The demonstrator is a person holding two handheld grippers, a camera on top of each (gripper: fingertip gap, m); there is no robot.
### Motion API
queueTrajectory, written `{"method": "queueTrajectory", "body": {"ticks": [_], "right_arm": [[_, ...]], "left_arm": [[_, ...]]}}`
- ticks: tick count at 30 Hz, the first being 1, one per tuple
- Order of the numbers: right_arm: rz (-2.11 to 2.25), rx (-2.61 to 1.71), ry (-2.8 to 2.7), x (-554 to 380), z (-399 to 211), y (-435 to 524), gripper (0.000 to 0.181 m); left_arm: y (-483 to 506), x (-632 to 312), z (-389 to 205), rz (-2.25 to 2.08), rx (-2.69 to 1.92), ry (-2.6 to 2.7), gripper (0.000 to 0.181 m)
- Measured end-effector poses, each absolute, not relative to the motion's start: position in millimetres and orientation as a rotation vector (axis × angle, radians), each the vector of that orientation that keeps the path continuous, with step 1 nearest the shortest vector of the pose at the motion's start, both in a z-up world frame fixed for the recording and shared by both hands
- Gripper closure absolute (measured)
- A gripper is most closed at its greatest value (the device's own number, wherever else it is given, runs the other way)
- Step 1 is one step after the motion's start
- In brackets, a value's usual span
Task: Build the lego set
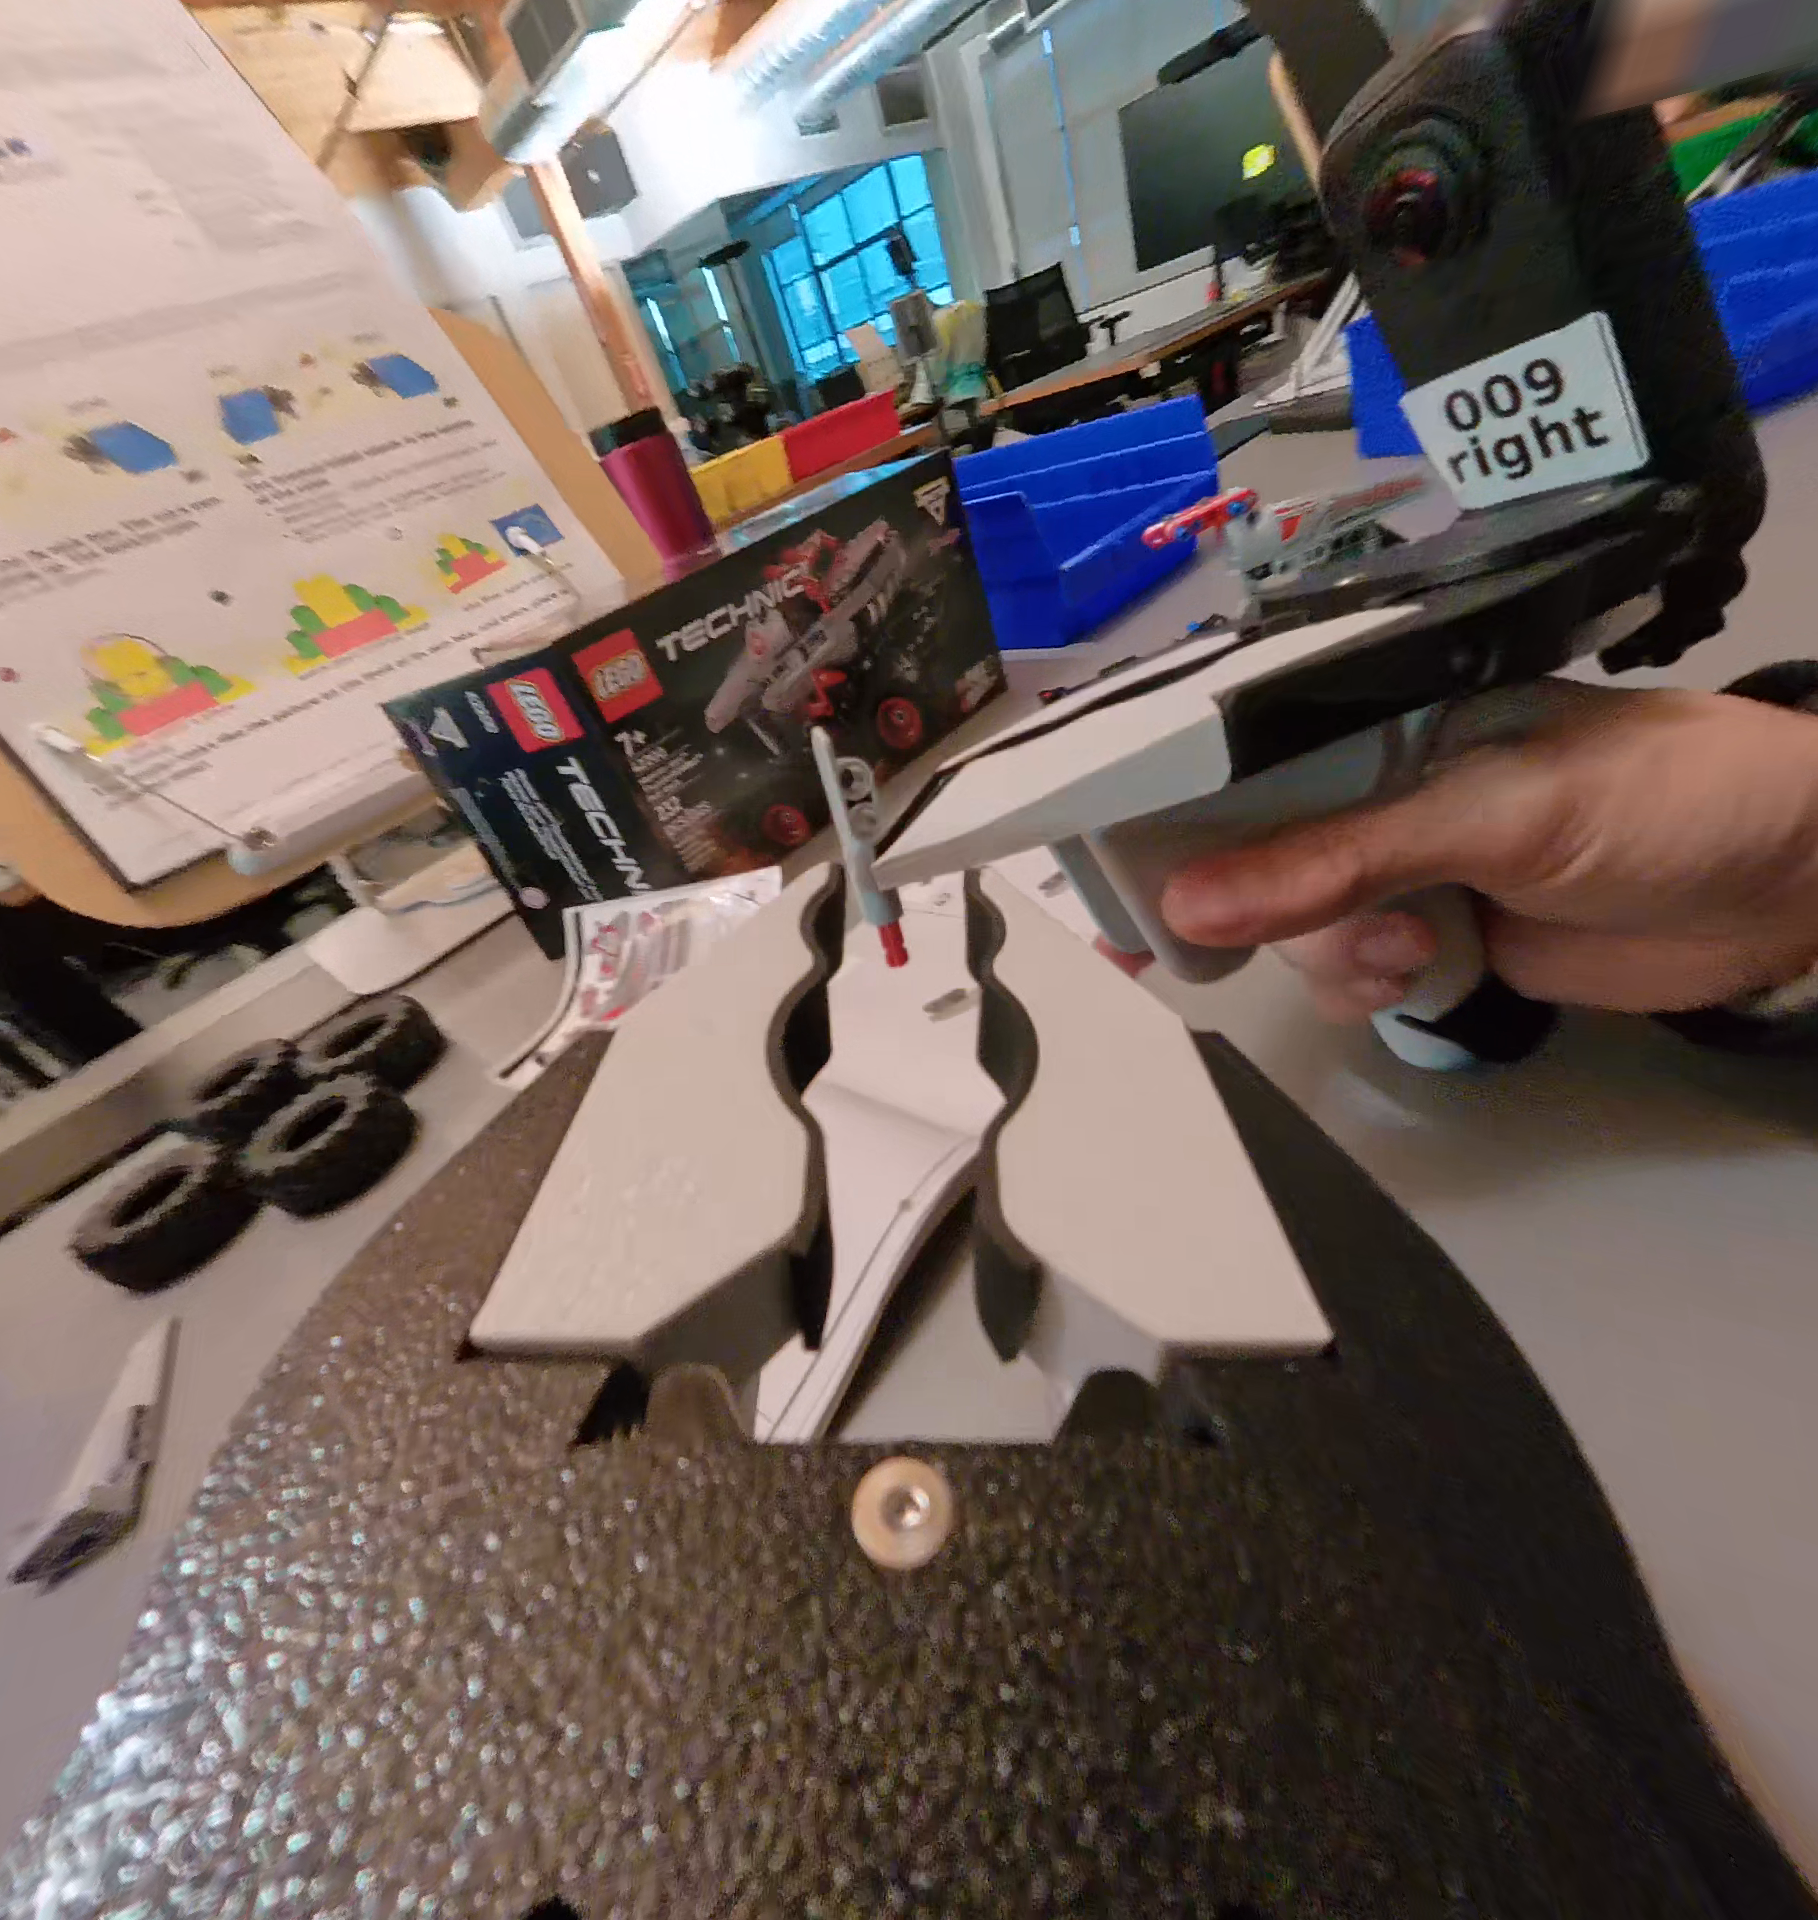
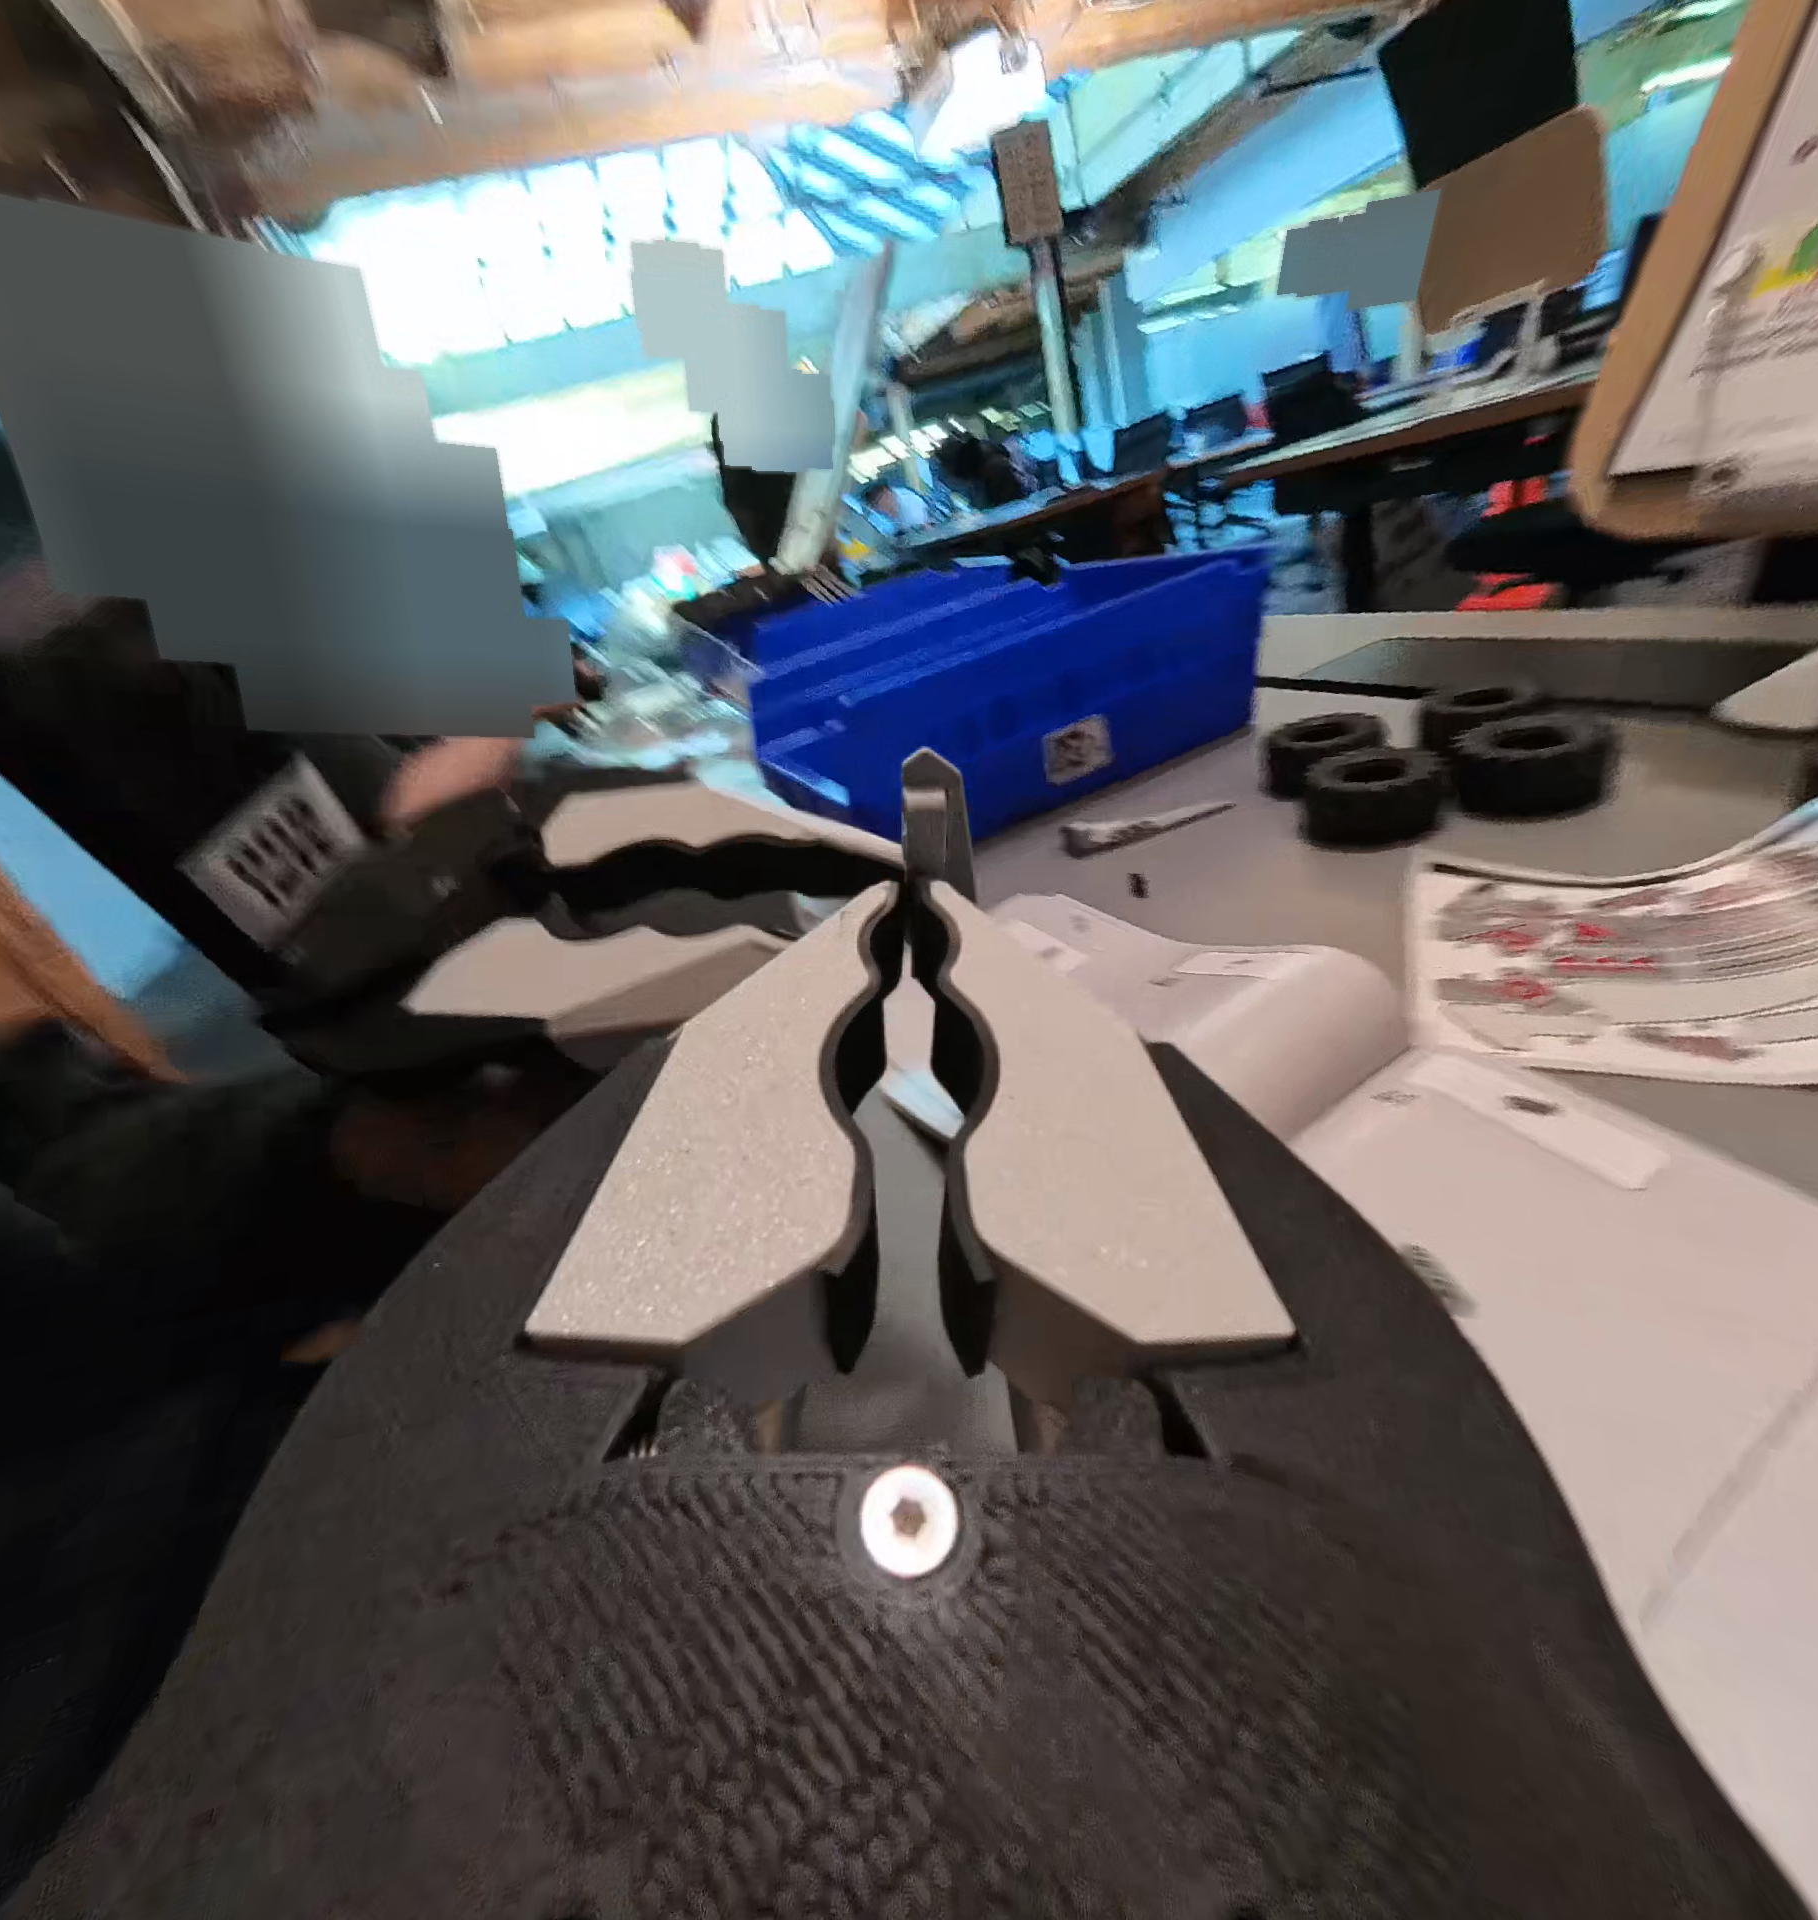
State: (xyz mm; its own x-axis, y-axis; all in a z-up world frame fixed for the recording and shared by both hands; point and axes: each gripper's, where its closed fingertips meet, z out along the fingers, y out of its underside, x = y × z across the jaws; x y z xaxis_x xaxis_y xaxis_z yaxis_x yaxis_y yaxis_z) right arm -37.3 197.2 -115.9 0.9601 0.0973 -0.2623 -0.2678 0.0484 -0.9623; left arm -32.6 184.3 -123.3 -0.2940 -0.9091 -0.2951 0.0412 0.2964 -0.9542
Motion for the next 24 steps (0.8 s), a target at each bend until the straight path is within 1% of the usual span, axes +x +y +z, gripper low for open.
{"method": "queueTrajectory", "body": {"ticks": [1,2,6,9,11,12,13,14,19,20,21,23,24], "right_arm": [[0.19,-1.532,0.112,-34.4,-118.1,196.8,0.181],[0.118,-1.556,0.094,-32.1,-118.8,196.3,0.181],[-0.123,-1.666,0.012,-29.3,-131.6,199.5,0.181],[-0.219,-1.69,-0.03,-31.1,-134.6,201.6,0.181],[-0.278,-1.699,-0.062,-32.0,-134.1,202.2,0.181],[-0.299,-1.706,-0.063,-31.1,-134.7,202.0,0.181],[-0.305,-1.714,-0.066,-30.6,-136.1,202.1,0.181],[-0.297,-1.725,-0.066,-30.6,-138.0,202.2,0.181],[-0.17,-1.742,-0.093,-33.3,-140.3,198.4,0.181],[-0.12,-1.734,-0.094,-33.3,-137.6,196.1,0.173],[-0.063,-1.735,-0.086,-32.6,-136.1,194.7,0.16],[0.056,-1.791,-0.112,-36.8,-143.6,193.5,0.153],[0.101,-1.813,-0.139,-40.9,-147.9,193.4,0.154]], "left_arm": [[186.2,-32.9,-123.2,-1.224,-0.848,1.566,0.157],[189.8,-32.5,-122.4,-1.263,-0.889,1.571,0.153],[189.2,-32.4,-104.0,-1.517,-0.989,1.582,0.153],[194.5,-24.7,-118.0,-1.498,-1.137,1.68,0.154],[192.0,-23.0,-124.3,-1.496,-1.157,1.724,0.157],[188.6,-23.9,-124.7,-1.515,-1.148,1.74,0.165],[187.2,-23.9,-126.0,-1.512,-1.149,1.753,0.171],[188.8,-23.3,-127.4,-1.485,-1.143,1.76,0.173],[189.8,-30.0,-132.4,-1.496,-1.064,1.917,0.175],[190.1,-32.6,-131.8,-1.521,-1.036,1.953,0.175],[187.6,-37.1,-130.8,-1.558,-0.99,2.0,0.176],[182.8,-43.6,-129.6,-1.604,-0.909,2.074,0.176],[179.1,-47.4,-129.5,-1.622,-0.854,2.112,0.176]]}}
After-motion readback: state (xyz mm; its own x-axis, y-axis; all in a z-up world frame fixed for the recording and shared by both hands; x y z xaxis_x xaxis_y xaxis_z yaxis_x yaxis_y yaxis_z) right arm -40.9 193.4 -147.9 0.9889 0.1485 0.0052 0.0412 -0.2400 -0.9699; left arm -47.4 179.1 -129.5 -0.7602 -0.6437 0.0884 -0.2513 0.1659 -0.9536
